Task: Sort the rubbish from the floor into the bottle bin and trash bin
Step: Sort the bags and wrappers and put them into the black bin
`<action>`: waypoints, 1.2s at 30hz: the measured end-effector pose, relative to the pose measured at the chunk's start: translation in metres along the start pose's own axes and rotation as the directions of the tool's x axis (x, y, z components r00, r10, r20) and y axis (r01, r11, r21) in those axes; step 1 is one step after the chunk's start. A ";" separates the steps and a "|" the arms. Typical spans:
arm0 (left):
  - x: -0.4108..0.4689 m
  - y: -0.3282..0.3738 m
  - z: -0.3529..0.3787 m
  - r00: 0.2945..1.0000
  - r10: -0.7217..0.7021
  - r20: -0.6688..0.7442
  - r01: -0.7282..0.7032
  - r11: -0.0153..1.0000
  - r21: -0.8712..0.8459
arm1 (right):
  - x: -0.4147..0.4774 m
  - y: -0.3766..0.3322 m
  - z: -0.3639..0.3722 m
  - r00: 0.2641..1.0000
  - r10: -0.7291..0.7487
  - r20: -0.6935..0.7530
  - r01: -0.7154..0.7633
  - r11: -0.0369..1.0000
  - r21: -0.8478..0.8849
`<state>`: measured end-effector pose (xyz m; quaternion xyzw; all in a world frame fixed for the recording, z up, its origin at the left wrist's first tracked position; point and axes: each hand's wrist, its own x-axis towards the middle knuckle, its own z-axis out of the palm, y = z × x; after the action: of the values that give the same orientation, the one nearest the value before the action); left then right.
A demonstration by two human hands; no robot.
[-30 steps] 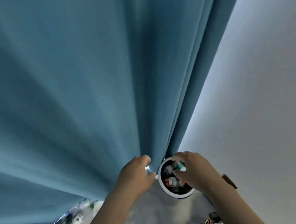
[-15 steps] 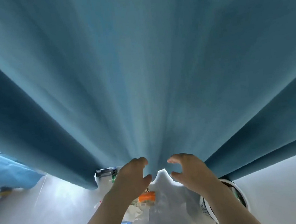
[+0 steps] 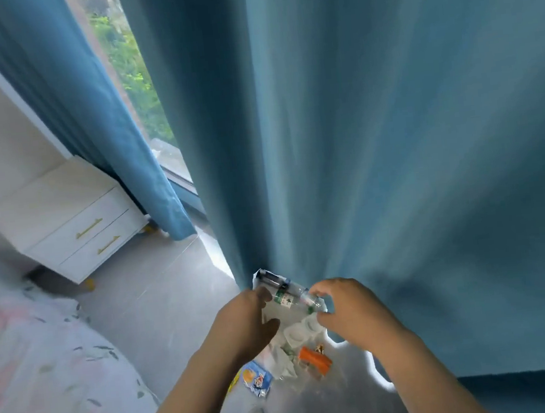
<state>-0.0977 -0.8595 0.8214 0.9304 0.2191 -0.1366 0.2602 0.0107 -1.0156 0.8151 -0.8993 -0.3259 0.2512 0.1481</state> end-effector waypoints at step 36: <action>0.063 -0.137 -0.113 0.990 -0.100 -0.104 0.087 0.988 -0.125 | 0.145 -0.125 -0.001 0.997 -0.078 -0.015 0.078 0.997 0.011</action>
<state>-0.0923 -0.6714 0.8336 0.9078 0.2843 -0.0836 0.2967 0.0428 -0.8273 0.8180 -0.8868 -0.3581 0.2408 0.1654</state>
